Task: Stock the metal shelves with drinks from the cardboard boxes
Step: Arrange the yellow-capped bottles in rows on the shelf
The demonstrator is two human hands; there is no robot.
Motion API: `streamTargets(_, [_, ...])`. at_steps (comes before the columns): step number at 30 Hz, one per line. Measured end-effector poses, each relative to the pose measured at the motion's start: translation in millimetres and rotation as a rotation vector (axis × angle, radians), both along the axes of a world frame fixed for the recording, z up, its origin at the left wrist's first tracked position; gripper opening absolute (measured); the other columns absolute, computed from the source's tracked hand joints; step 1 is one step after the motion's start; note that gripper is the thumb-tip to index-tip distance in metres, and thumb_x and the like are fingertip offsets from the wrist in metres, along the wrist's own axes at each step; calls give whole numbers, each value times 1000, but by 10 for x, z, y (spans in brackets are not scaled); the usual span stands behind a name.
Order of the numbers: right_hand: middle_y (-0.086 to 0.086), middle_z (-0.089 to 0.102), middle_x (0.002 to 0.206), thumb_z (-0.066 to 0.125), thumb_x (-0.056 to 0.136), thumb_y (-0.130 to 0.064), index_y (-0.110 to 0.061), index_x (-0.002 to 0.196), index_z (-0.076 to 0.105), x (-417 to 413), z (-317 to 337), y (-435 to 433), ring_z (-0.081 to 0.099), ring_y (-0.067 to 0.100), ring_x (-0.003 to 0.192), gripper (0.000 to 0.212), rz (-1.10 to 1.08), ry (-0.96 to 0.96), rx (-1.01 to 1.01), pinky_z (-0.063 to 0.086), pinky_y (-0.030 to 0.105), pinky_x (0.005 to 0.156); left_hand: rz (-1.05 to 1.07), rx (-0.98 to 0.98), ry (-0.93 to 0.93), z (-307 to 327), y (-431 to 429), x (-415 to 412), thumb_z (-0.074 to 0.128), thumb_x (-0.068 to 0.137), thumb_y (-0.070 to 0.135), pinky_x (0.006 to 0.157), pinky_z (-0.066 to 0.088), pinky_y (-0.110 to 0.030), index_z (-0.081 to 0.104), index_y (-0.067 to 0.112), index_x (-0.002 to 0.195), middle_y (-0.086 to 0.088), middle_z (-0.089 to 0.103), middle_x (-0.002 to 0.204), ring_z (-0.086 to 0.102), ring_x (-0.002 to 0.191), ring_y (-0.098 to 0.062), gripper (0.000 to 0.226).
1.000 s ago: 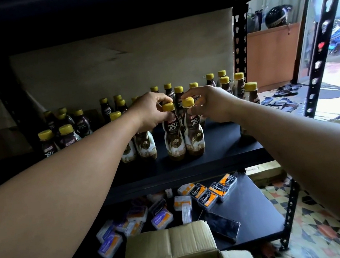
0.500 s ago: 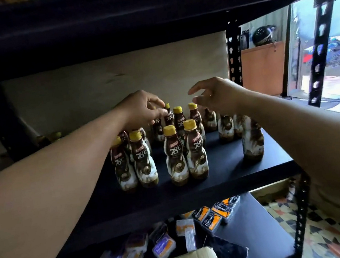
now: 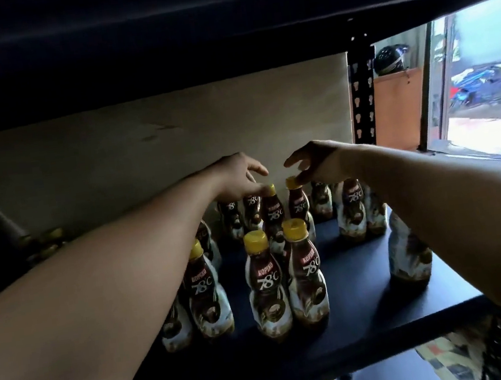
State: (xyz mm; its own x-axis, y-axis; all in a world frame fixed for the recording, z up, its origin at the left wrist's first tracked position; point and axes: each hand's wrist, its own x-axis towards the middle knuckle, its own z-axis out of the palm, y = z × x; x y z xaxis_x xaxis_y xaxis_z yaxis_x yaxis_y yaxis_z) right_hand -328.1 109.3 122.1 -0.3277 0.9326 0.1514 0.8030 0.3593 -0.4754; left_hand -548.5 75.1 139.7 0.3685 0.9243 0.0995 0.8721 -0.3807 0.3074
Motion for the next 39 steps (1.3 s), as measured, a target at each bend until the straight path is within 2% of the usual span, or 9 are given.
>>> streamTargets(3, [-3, 66, 123, 76, 91, -39, -34, 141, 58, -30, -67, 152, 64, 13, 102, 54, 4, -21, -20, 48, 20, 79, 2, -22, -5, -63, 157, 62, 73, 91, 41, 94, 53, -35, 57, 24, 140, -2, 68, 125, 65, 105, -16, 54])
streamTargets(5, [-2, 72, 113, 76, 91, -33, -33, 130, 67, -62, -125, 239, 67, 10, 85, 40, 10, -5, -20, 49, 13, 63, 0, -12, 0, -117, 245, 94, 72, 92, 38, 86, 53, -27, 62, 24, 134, 1, 69, 122, 65, 103, -13, 45])
streamTargets(10, [-12, 66, 84, 77, 90, -32, -34, 115, 73, -102, -195, 271, 64, 11, 74, 25, 13, -14, 48, 49, 15, 56, 38, 31, -58, -224, 347, 67, 76, 89, 35, 93, 57, -40, 73, 27, 116, 4, 73, 110, 68, 99, -14, 28])
streamTargets(16, [-2, 70, 93, 83, 84, -28, -30, 111, 68, -256, -201, 118, 69, 20, 83, 31, 72, 39, 34, 58, 30, 67, 40, -25, -74, -155, 166, -147, 82, 85, 25, 94, 57, -40, 74, 20, 113, 2, 74, 106, 70, 99, -16, 30])
streamTargets(20, [5, 73, 99, 84, 84, -19, -27, 111, 67, -388, -231, -11, 68, 20, 78, 33, 103, 118, -1, 55, 29, 61, 41, -77, -89, -130, 36, -316, 83, 83, 22, 94, 57, -45, 73, 21, 116, -2, 73, 108, 69, 102, -21, 34])
streamTargets(25, [7, 76, 99, 86, 81, -21, -35, 98, 67, -461, -280, -134, 75, 32, 92, 29, 104, 192, 3, 62, 48, 78, 47, -54, -111, -162, -85, -410, 80, 85, 19, 98, 55, -43, 73, 23, 117, -1, 72, 112, 66, 106, -18, 33])
streamTargets(30, [5, 77, 99, 88, 77, -19, -37, 102, 66, -459, -323, -191, 74, 28, 95, 37, 87, 217, -4, 62, 48, 85, 51, -48, -116, -162, -165, -398, 77, 88, 14, 88, 54, -26, 69, 15, 125, 0, 69, 110, 64, 103, -14, 38])
streamTargets(34, [4, 77, 96, 88, 77, -15, -34, 105, 68, -463, -356, -212, 74, 27, 95, 39, 77, 249, -9, 62, 47, 87, 50, -51, -117, -172, -163, -417, 76, 89, 14, 86, 53, -26, 69, 14, 126, 7, 65, 100, 62, 93, -9, 38])
streamTargets(39, [3, 78, 95, 88, 78, -15, -28, 112, 69, -459, -361, -242, 75, 27, 95, 41, 88, 238, 2, 61, 44, 86, 48, -42, -134, -206, -141, -442, 75, 89, 12, 81, 53, -24, 68, 13, 126, 0, 68, 107, 63, 94, -10, 38])
